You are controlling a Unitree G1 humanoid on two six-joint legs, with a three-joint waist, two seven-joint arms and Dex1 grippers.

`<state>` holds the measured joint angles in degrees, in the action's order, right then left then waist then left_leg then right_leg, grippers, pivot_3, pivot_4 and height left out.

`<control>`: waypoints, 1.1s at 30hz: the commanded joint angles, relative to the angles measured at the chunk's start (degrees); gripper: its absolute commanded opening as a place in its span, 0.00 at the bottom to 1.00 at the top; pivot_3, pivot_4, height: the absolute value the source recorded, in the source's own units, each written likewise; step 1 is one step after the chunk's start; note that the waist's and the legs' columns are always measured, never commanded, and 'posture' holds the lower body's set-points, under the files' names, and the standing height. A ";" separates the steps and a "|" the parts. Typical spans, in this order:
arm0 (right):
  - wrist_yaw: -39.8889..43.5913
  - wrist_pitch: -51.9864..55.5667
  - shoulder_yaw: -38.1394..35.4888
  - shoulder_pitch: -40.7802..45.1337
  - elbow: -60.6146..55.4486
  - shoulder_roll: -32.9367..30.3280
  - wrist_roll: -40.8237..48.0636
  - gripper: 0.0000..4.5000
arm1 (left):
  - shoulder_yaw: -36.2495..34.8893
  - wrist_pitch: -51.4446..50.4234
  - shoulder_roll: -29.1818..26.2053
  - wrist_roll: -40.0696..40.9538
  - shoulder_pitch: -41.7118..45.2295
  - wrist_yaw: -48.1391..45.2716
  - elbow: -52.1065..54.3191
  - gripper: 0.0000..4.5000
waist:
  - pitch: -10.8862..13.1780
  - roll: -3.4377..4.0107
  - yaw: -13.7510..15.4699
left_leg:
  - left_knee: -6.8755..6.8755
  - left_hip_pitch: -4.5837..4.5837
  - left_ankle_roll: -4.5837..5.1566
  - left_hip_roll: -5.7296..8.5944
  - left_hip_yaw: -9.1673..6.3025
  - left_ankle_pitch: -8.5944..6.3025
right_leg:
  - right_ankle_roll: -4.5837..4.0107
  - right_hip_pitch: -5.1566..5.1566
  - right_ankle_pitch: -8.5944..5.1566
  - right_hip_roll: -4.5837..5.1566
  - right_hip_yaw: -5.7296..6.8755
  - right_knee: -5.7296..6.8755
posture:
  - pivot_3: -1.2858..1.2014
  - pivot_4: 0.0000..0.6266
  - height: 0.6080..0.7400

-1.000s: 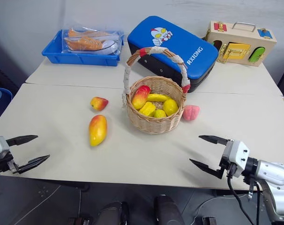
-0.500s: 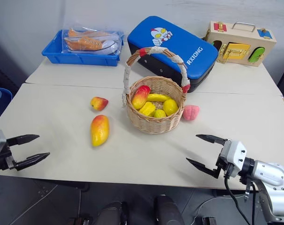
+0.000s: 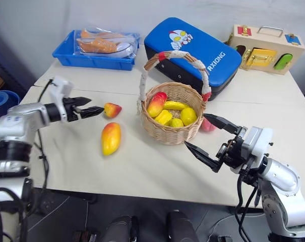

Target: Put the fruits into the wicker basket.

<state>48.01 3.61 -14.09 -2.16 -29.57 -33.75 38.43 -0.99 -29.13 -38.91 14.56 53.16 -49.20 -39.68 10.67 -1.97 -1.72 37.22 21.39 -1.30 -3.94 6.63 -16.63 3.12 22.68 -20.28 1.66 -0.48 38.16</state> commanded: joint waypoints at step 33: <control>-5.88 -4.77 -10.90 -9.48 -2.19 3.83 -2.07 1.00 | 4.41 10.67 8.59 2.16 -7.66 -10.08 36.75 0.57 | 0.02 -0.02 1.47 | 0.31 -0.21 -0.03 -0.04 0.09 -0.04 | 0.03 -0.18 -0.03 -0.03 -0.15 0.29 | 0.52 0.24 1.00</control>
<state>43.18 -1.13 -23.20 -11.59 -29.17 -29.78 35.38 2.76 -17.08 -31.62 17.39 44.58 -62.88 -5.91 10.69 -1.99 -0.25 37.54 21.19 -1.33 -3.99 6.72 -16.66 3.15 22.49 -20.31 1.59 -0.65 38.44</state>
